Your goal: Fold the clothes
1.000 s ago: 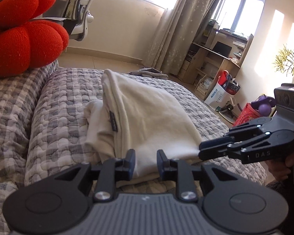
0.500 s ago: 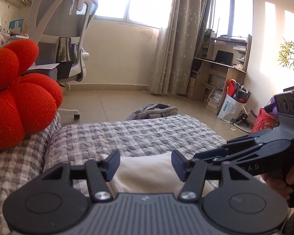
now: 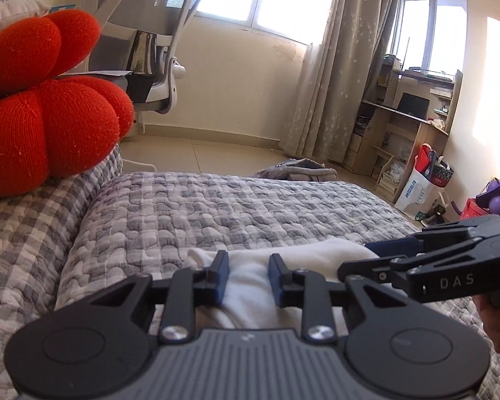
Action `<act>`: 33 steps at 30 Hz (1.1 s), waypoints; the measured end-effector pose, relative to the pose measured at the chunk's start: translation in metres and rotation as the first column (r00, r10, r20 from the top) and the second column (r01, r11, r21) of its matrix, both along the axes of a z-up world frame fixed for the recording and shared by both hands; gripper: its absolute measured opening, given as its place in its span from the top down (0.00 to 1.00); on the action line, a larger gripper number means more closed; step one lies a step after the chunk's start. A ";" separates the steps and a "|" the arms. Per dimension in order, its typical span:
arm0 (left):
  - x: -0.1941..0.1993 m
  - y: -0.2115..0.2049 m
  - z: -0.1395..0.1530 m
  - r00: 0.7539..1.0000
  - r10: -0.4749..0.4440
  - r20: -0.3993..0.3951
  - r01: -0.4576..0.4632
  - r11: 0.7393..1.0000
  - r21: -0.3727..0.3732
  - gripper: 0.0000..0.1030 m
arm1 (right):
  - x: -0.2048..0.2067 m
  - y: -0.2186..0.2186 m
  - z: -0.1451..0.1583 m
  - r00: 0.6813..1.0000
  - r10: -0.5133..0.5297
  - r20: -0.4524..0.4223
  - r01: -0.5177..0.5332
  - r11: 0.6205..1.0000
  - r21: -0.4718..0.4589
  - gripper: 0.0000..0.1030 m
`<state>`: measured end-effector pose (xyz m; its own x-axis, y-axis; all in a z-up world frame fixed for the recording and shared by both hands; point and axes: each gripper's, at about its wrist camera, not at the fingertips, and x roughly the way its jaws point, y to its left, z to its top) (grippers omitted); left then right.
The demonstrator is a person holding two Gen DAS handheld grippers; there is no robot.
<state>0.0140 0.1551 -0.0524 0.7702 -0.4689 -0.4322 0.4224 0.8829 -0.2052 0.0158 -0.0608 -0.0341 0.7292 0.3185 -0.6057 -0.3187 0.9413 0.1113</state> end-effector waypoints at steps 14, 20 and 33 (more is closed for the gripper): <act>-0.024 -0.026 0.048 0.990 0.038 -0.135 -0.021 0.992 0.123 0.20 | -0.007 -0.024 0.027 0.977 -0.036 -0.209 0.067 0.987 0.144 0.40; -0.037 -0.016 0.040 0.976 0.060 -0.208 -0.027 0.987 0.158 0.19 | -0.026 -0.020 0.012 0.960 -0.015 -0.279 0.060 0.987 0.152 0.40; -0.062 -0.005 0.032 0.894 0.101 -0.436 0.015 0.967 0.255 0.14 | -0.055 -0.027 0.020 0.910 0.061 -0.409 -0.005 0.991 0.137 0.39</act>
<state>-0.0479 0.1500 -0.0207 0.4879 -0.2739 -0.8288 0.2994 0.9444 -0.1358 -0.0394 -0.0881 -0.0145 0.4119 0.4345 -0.8009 -0.2484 0.8992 0.3601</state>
